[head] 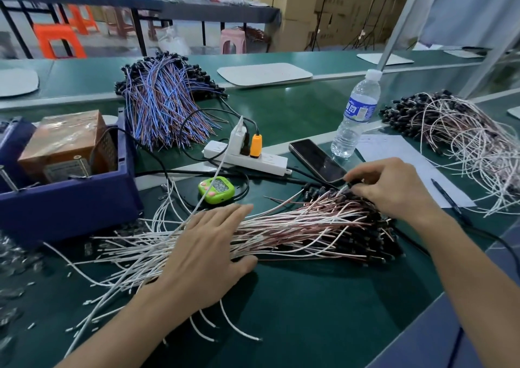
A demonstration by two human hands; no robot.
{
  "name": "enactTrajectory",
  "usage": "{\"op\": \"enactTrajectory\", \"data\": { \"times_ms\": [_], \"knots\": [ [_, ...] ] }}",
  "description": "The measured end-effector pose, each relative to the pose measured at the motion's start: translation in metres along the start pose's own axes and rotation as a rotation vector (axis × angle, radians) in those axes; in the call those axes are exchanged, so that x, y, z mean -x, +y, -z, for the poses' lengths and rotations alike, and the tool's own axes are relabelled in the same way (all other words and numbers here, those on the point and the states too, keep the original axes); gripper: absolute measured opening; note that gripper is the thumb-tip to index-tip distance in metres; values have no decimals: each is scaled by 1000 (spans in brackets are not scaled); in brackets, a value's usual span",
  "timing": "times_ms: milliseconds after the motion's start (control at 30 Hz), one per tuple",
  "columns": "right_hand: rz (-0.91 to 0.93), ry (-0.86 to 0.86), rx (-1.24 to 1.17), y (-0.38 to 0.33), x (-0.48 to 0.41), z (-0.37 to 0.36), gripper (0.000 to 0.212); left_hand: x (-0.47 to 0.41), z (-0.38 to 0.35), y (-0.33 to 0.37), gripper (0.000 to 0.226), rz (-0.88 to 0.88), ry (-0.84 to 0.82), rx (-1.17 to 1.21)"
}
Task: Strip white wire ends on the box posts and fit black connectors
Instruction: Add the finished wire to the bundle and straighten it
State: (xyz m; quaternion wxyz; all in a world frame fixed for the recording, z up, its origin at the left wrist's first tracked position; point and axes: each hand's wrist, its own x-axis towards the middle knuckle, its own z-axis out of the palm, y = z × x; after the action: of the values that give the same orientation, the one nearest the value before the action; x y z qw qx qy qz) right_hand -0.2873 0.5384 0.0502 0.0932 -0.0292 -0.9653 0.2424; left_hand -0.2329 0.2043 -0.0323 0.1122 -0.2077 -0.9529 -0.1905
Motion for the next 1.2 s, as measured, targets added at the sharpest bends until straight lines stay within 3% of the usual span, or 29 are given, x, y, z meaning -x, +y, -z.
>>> {"op": "enactTrajectory", "data": {
  "times_ms": [100,233,433,667,1000,1133,1200],
  "knots": [
    [24,-137,28,-8,6,-7,24,-10,-1,11,88,-109,-36,11],
    [40,-152,51,-9,12,-12,17,-24,-14,17,80,-146,-62,37],
    [86,-122,17,-17,7,-20,42,-29,-29,14,61,-116,-56,69],
    [105,-307,253,-40,-24,-39,53,-30,-28,10,65,-49,-84,118],
    [277,-415,447,-55,-17,-30,25,-32,-31,12,65,-29,-80,104],
    [253,-289,221,-66,-10,-20,22,-31,-32,10,64,-43,-74,90],
    [266,-259,259,-72,-1,-23,19,-31,-33,11,65,-49,-58,70]
  ]
}}
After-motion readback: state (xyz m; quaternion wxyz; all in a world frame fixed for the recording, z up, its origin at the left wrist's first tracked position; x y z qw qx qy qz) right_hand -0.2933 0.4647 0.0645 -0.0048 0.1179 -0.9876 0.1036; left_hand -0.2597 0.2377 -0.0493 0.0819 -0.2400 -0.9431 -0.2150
